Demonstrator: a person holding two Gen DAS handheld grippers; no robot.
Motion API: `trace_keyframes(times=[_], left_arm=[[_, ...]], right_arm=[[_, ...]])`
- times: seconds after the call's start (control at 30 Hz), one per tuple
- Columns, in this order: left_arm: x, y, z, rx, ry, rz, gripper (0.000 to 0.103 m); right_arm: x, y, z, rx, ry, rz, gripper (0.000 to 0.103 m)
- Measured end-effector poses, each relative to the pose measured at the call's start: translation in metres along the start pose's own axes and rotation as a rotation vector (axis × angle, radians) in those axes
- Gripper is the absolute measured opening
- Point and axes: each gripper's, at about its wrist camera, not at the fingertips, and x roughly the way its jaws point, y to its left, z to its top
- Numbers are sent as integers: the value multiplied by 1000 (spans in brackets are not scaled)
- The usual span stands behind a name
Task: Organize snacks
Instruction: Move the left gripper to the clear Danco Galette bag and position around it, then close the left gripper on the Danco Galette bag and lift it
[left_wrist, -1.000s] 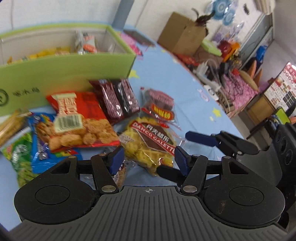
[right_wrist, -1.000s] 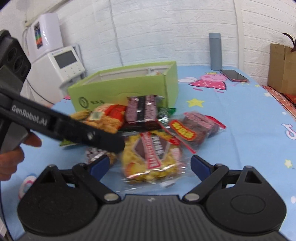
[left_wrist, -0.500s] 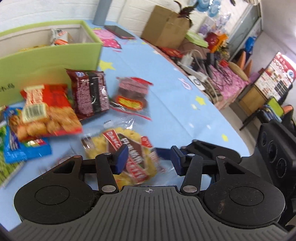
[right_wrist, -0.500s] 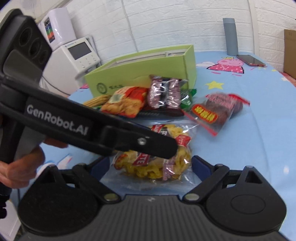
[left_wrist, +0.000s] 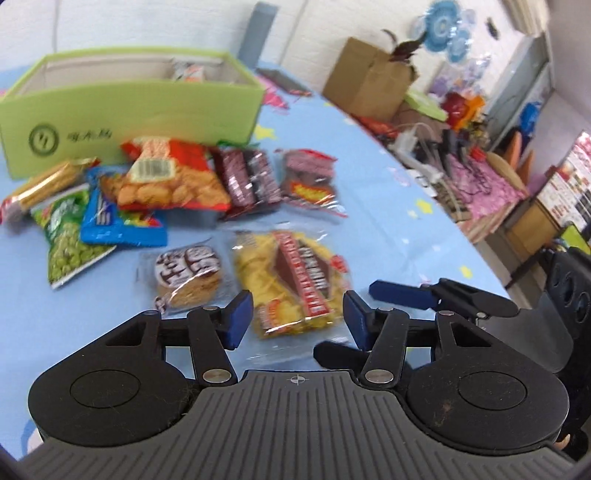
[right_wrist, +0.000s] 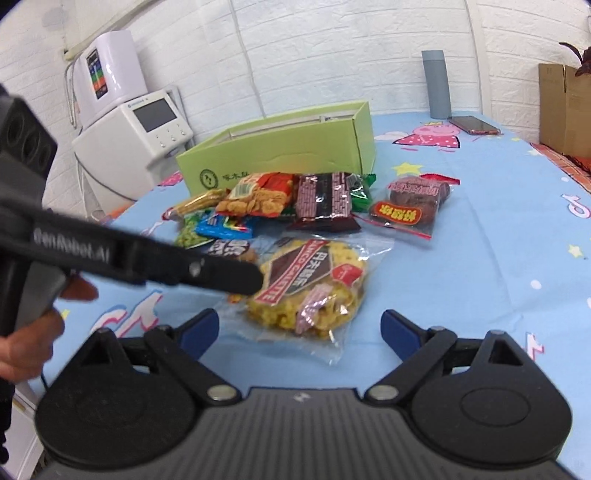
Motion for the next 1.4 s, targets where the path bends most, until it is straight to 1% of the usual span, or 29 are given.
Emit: trace_keyframes(times=[0.07,0.1,0.13,0.2,0.3,0.37,0.47,0.5,0.53,0.57,0.6,0.63,0.67,0.77,0.83,0.9,1.0,1.1,1.23,1.4], left_arm=[[10,8,-2,-36,16,21,39],[14,10,-3,-47,19,0,38],[17,12,-3,-63,26,-26,37],[19,13,-6,-93,30,-53,37],[12,2,-16,-65,35,-58,38],[4,-5,-29,-51,43,-70,38],[-7,-14,-44,-48,56,-105,42],[-9,-14,-45,-46,51,-108,44],[-11,-12,-44,-46,37,-97,47],[-13,-10,-42,-50,20,-74,54],[-14,-7,-40,-63,2,-52,56],[-15,-2,-37,-80,-7,-45,57],[-13,1,-36,-93,-6,-57,57],[-3,5,-34,-118,24,-84,57],[-3,3,-31,-105,13,-78,57],[-1,0,-28,-105,7,-104,60],[7,-7,-25,-78,21,-107,62],[17,-18,-25,-39,30,-115,62],[21,-28,-26,23,31,-100,61],[27,-29,-23,21,26,-111,60]], right_arm=[[15,-3,2,8,18,-7,94],[16,-1,3,-10,4,-16,94],[19,1,5,-16,13,-13,94],[22,5,6,-19,21,20,94],[15,19,1,-80,26,-20,94],[5,22,-6,-78,25,-24,94],[-12,24,-17,-78,29,-19,94],[-16,25,-20,-81,26,-18,94],[-18,24,-22,-75,23,-14,94],[-19,22,-24,-61,24,-10,94],[-20,19,-24,-45,19,-16,94],[-22,17,-24,-30,10,-30,94],[-22,14,-23,-14,0,-43,94],[-19,10,-21,-2,-2,-49,94],[-18,10,-21,-8,-1,-62,94],[-21,8,-22,-5,-1,-67,94],[-21,3,-23,19,5,-71,94],[-16,2,-23,19,3,-72,94],[-15,1,-22,11,3,-78,94],[-19,-12,-21,49,-11,-76,94]])
